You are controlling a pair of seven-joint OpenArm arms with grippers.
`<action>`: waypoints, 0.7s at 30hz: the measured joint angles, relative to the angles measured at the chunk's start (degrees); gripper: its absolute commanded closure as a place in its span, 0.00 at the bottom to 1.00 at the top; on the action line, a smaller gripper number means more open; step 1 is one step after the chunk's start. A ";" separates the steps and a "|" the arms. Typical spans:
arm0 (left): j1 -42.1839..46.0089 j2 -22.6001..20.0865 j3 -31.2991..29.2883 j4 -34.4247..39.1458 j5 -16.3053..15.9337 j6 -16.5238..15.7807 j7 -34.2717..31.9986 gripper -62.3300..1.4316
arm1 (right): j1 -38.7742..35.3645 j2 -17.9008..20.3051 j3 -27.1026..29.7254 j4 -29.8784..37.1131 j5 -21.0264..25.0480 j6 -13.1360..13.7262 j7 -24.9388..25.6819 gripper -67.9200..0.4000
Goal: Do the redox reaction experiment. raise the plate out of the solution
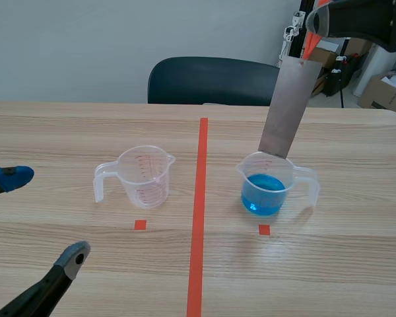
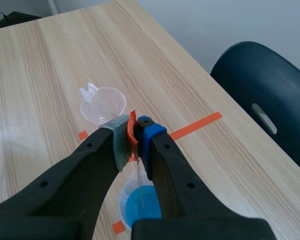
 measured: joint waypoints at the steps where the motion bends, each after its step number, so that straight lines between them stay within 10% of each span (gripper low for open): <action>1: 0.00 -0.66 0.00 0.92 0.09 -0.04 0.44 0.06 | 0.00 0.59 0.00 0.00 1.20 0.00 -0.02 0.99; 15: -0.83 -5.60 0.39 7.13 1.01 -2.43 6.43 0.75 | 0.31 6.49 0.02 0.04 9.64 -0.46 0.11 0.99; 21: -7.06 -5.51 1.95 7.37 0.68 -5.40 13.88 0.80 | 0.33 7.28 0.02 0.04 9.53 -0.70 1.99 0.99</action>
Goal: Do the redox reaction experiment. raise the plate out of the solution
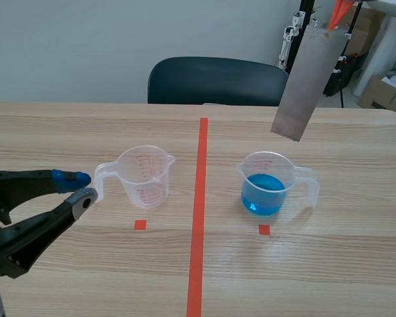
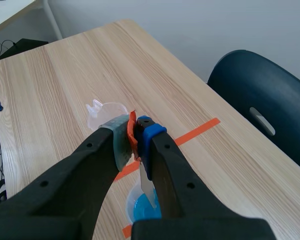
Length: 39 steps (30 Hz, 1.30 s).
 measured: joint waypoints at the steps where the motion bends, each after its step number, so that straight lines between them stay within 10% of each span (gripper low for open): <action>1: -0.57 0.09 -0.02 0.09 -1.46 -0.68 0.72 0.83 | 0.00 0.02 0.00 0.00 -0.02 0.00 0.20 0.99; 20: -2.67 0.98 1.25 3.48 -2.95 -2.16 4.15 0.88 | -0.02 0.61 0.00 0.00 -0.02 -4.48 0.20 0.98; 39: -22.80 6.69 21.18 3.39 -2.62 2.14 19.41 0.91 | 0.00 0.61 0.00 0.04 0.00 -6.45 -2.82 0.98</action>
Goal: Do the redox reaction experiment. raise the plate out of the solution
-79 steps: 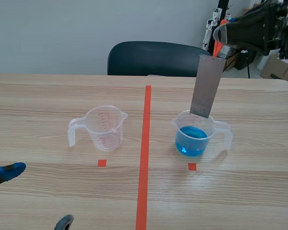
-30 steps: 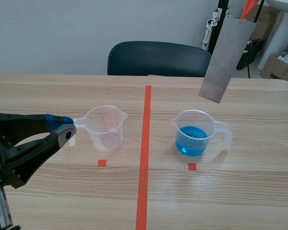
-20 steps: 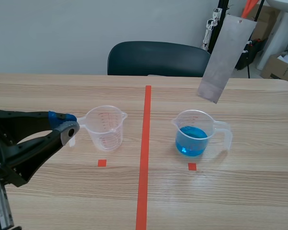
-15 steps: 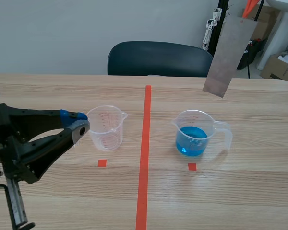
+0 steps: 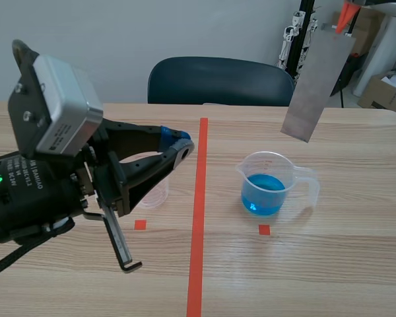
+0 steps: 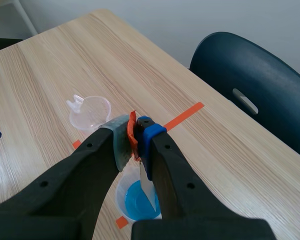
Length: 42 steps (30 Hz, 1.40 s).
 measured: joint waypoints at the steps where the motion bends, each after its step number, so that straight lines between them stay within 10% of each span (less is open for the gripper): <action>1: -0.74 0.59 0.87 -0.24 0.37 0.07 0.02 0.91 | -0.02 0.00 0.00 0.00 0.00 0.02 -0.09 0.98; 14: -12.94 8.55 14.03 -14.71 0.81 3.06 2.27 0.91 | -0.02 0.00 0.00 0.07 0.00 -0.63 -1.99 0.98; 42: -25.05 29.00 17.97 -31.85 5.33 7.54 5.31 0.91 | 0.02 -1.79 0.00 0.11 0.00 -1.49 -3.48 0.98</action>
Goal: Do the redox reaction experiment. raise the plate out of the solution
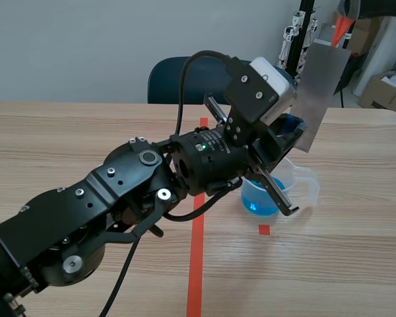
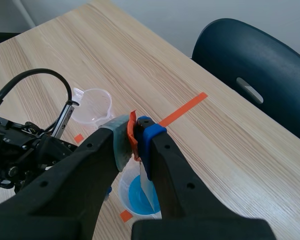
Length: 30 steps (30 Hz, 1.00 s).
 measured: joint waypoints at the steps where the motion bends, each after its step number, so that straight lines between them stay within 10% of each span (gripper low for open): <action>1: -0.20 0.52 -0.02 -0.76 0.02 0.22 0.15 0.91 | 0.00 -0.11 0.00 0.00 0.00 0.00 0.00 0.98; 30: -2.38 1.99 0.00 -5.11 2.60 0.85 -0.33 0.91 | 1.14 -0.13 0.00 0.00 0.02 -0.85 -0.13 0.98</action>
